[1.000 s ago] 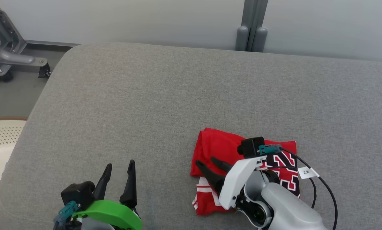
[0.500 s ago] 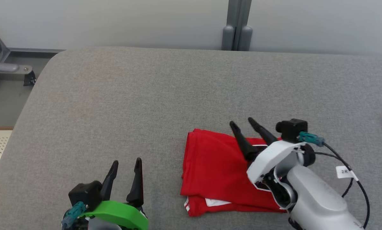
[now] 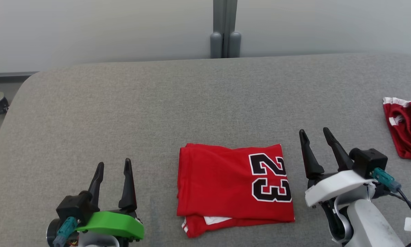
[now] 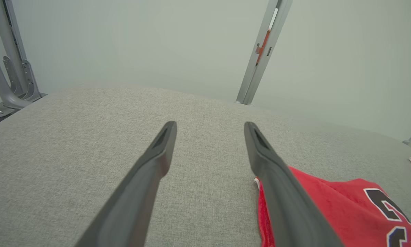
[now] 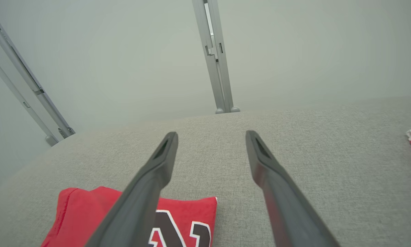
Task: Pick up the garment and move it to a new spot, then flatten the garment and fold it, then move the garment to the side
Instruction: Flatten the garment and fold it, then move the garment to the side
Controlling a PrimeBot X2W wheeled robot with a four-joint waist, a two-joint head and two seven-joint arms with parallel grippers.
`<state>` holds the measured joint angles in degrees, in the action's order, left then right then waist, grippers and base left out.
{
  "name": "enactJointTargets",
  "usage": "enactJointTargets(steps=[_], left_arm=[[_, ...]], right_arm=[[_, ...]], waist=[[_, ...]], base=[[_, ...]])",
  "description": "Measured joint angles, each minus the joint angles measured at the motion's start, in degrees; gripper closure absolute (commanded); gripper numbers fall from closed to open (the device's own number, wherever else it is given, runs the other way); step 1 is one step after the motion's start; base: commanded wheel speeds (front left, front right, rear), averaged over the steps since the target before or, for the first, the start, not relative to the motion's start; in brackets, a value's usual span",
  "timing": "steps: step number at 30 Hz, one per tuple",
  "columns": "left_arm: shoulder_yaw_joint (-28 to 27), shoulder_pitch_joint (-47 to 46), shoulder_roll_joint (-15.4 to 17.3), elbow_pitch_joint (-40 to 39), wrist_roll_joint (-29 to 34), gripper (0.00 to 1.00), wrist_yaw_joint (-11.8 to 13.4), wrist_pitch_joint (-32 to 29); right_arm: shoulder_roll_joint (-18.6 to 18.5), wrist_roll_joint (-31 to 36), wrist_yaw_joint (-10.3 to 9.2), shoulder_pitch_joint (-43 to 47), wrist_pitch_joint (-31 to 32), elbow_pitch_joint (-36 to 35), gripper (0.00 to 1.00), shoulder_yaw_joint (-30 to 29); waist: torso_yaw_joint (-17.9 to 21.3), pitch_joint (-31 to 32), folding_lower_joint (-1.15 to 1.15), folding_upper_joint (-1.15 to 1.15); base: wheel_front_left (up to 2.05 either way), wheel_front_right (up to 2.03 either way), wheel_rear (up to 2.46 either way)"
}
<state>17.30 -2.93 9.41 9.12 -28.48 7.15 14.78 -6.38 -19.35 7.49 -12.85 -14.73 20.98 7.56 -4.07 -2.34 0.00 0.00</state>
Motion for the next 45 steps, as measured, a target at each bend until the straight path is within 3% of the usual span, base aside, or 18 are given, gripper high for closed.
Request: enactJointTargets(steps=[10,32,45], left_arm=[[-4.3,4.6,-1.1,0.6,5.4,0.0,-0.6,0.3],[-8.9,6.5,-4.3,2.0,10.5,0.0,-4.4,0.3],[-9.9,6.3,-5.4,2.2,11.7,0.0,-5.2,0.3]], right_arm=[[2.9,5.5,0.0,8.5,-0.3,-7.9,0.0,-3.3],[3.5,5.8,0.01,10.2,-0.2,-7.4,0.0,-4.4],[3.5,6.5,0.0,5.9,18.1,-3.0,0.0,-5.2]], waist=[[3.7,1.6,0.0,0.0],[3.3,2.1,0.0,0.0],[1.1,0.8,0.0,0.0]], base=[[0.0,0.0,0.0],[0.0,0.0,0.0],[0.0,0.0,0.0]])
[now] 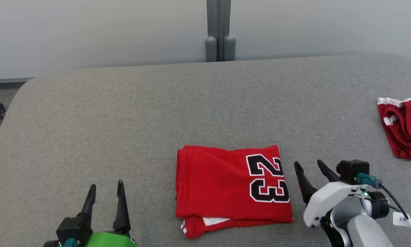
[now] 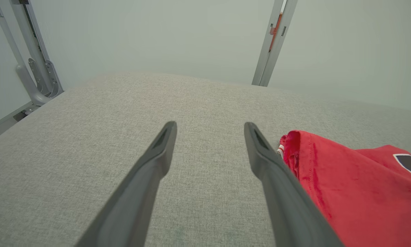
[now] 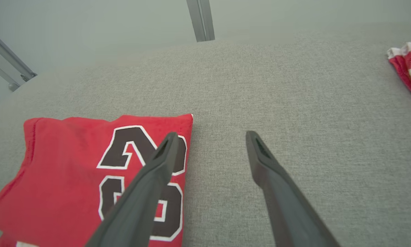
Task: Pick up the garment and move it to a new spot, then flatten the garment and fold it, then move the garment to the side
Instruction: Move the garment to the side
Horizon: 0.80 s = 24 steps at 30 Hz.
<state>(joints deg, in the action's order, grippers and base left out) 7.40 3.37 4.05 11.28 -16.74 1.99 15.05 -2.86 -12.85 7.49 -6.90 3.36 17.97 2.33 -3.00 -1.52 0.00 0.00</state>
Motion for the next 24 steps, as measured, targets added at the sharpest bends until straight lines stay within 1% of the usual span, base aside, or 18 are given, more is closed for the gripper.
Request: enactJointTargets(steps=[5,8,17,18,19,20,21,22,24], left_arm=[[-0.3,-0.5,-0.3,-0.1,0.3,0.0,-0.3,0.0],[-0.3,-0.7,-0.5,-0.1,0.4,0.0,-0.5,0.0],[-1.2,-1.8,-0.7,0.1,1.0,0.0,-1.2,0.0],[-1.3,-1.8,-0.8,0.1,1.1,0.0,-1.2,0.0],[-1.4,-1.9,-0.8,0.1,1.2,0.0,-1.3,0.0],[-1.6,-1.9,-0.8,0.0,1.2,0.0,-1.3,0.0],[-1.6,-1.9,-0.8,0.0,1.3,0.0,-1.3,0.0],[-1.6,-1.9,-0.8,0.0,1.4,0.0,-1.3,0.0],[-1.6,-2.0,-0.9,0.0,1.7,0.0,-1.5,0.0]], right_arm=[[-0.3,-1.2,0.0,-2.0,6.3,2.9,0.0,1.0],[-0.3,-2.6,0.0,-3.3,8.3,5.4,0.0,1.0],[-0.6,-5.3,0.0,-7.0,10.4,13.1,0.0,3.3],[-0.6,-5.4,-0.01,-7.4,10.5,13.5,0.04,3.6],[-0.8,-5.9,-0.01,-7.9,10.5,14.0,0.27,4.1],[-1.0,-6.3,0.0,-8.3,10.4,14.4,0.67,4.5],[-1.1,-6.5,-0.01,-8.8,10.2,14.8,0.79,4.9],[-1.0,-6.9,0.0,-9.3,10.0,15.2,1.0,5.5],[-1.0,-7.5,0.02,-10.2,9.1,15.9,1.0,6.3]], waist=[[-1.6,-0.8,0.0,0.0],[-2.7,-1.3,0.0,0.0],[-5.5,-3.5,0.0,0.0],[-5.5,-3.6,0.0,0.0],[-5.7,-3.9,0.0,0.0],[-5.7,-4.1,0.0,0.0],[-5.6,-4.2,0.0,0.0],[-5.5,-4.3,0.0,0.0],[-4.9,-4.5,0.0,0.0]], base=[[0.0,0.0,0.0],[0.0,0.0,0.0],[0.0,0.0,0.0],[0.0,0.0,0.0],[0.0,0.0,0.0],[0.0,0.0,0.0],[0.0,0.0,0.0],[0.0,0.0,0.0],[0.0,0.0,0.0]])
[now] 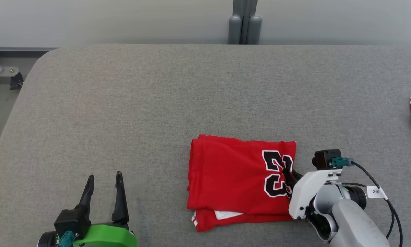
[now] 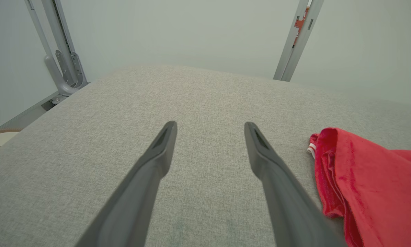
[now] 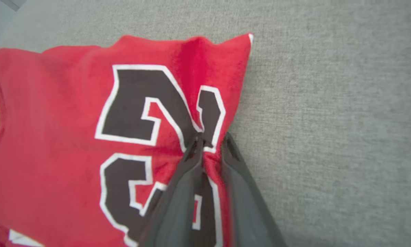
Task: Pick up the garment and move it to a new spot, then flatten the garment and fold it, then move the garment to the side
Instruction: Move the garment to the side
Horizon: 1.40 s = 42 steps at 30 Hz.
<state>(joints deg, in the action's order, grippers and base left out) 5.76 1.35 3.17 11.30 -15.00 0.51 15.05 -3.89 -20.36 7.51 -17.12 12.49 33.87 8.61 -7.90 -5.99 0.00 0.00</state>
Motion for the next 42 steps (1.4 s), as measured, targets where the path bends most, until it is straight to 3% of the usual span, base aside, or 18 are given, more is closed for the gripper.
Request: enactJointTargets(steps=[11,19,30,35,42], left_arm=[[-0.4,-0.5,-0.2,-1.3,0.5,0.0,-0.3,0.0],[0.1,-2.3,-0.2,-1.7,1.6,0.0,-1.0,0.0],[1.1,-5.0,0.5,-1.5,3.5,0.0,-2.0,0.1],[1.2,-5.5,0.7,-1.3,3.7,0.0,-2.0,0.1],[1.2,-5.5,0.7,-1.3,3.7,0.0,-1.8,0.1]], right_arm=[[-4.3,-0.3,0.03,-3.7,-3.5,-0.7,1.0,-1.5],[-6.7,0.4,0.02,-5.3,-4.0,-3.0,1.0,-5.6],[-5.8,0.5,0.02,-7.0,-5.5,-4.2,1.0,-7.5],[-5.5,1.1,0.02,-8.6,-6.4,-3.7,1.0,-7.8],[-5.9,2.4,0.02,-14.7,-6.9,-1.3,1.0,-9.3]], waist=[[7.0,-0.7,0.0,0.0],[16.4,-1.9,0.0,0.0],[28.7,-5.2,0.0,0.0],[30.6,-7.3,0.0,0.0],[28.4,-7.9,0.0,0.0]], base=[[0.0,0.0,0.0],[0.0,0.0,0.0],[0.0,0.0,0.0],[0.0,0.0,0.0],[0.0,0.0,0.0]])
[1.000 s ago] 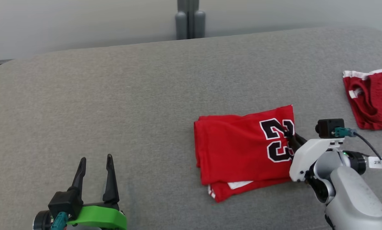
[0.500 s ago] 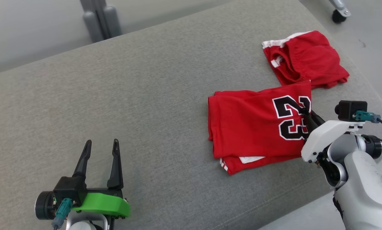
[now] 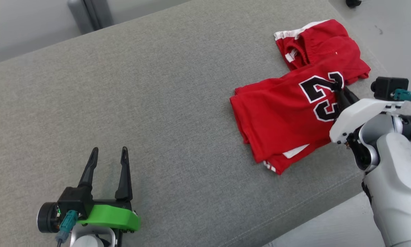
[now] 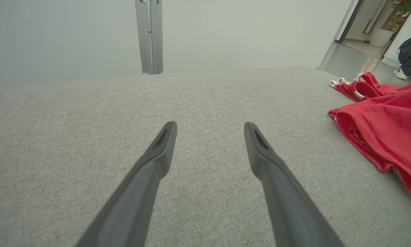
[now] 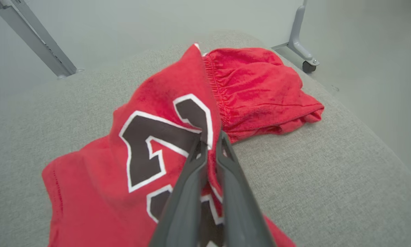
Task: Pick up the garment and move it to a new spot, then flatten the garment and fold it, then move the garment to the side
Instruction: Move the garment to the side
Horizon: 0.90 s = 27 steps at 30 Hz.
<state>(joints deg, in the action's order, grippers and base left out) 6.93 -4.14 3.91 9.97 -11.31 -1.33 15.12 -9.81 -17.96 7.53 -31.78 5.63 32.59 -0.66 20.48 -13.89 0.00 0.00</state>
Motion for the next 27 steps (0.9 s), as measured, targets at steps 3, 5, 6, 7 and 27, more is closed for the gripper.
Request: enactJointTargets(steps=[3,5,6,7,27], left_arm=[[0.2,0.0,-0.1,0.1,-0.1,0.0,0.0,0.0],[0.4,0.0,-0.3,0.0,-0.3,0.0,0.1,0.0],[0.4,0.1,-0.3,0.0,-0.3,0.0,0.1,0.0],[0.4,0.1,-0.4,0.0,-0.4,0.0,0.2,0.0],[1.8,0.8,-0.8,-0.1,-0.2,0.0,0.1,0.0]], right_arm=[[-0.9,1.0,0.0,-3.2,0.3,1.4,1.0,-0.7],[-2.0,1.7,0.0,-5.4,0.5,2.7,1.0,-1.7],[-2.4,2.0,0.0,-6.3,0.6,3.3,1.0,-2.1],[-2.9,2.5,0.0,-7.4,0.6,4.1,1.0,-2.9],[-15.3,12.3,0.0,-16.9,2.9,12.7,1.0,-17.0]], waist=[[-1.7,0.3,0.0,0.0],[-3.0,0.6,0.0,0.0],[-3.5,0.7,0.0,0.0],[-4.2,0.8,0.0,0.0],[-13.8,0.2,0.0,0.0]], base=[[0.0,0.0,0.0],[0.0,0.0,0.0],[0.0,0.0,0.0],[0.0,0.0,0.0],[0.0,0.0,0.0]])
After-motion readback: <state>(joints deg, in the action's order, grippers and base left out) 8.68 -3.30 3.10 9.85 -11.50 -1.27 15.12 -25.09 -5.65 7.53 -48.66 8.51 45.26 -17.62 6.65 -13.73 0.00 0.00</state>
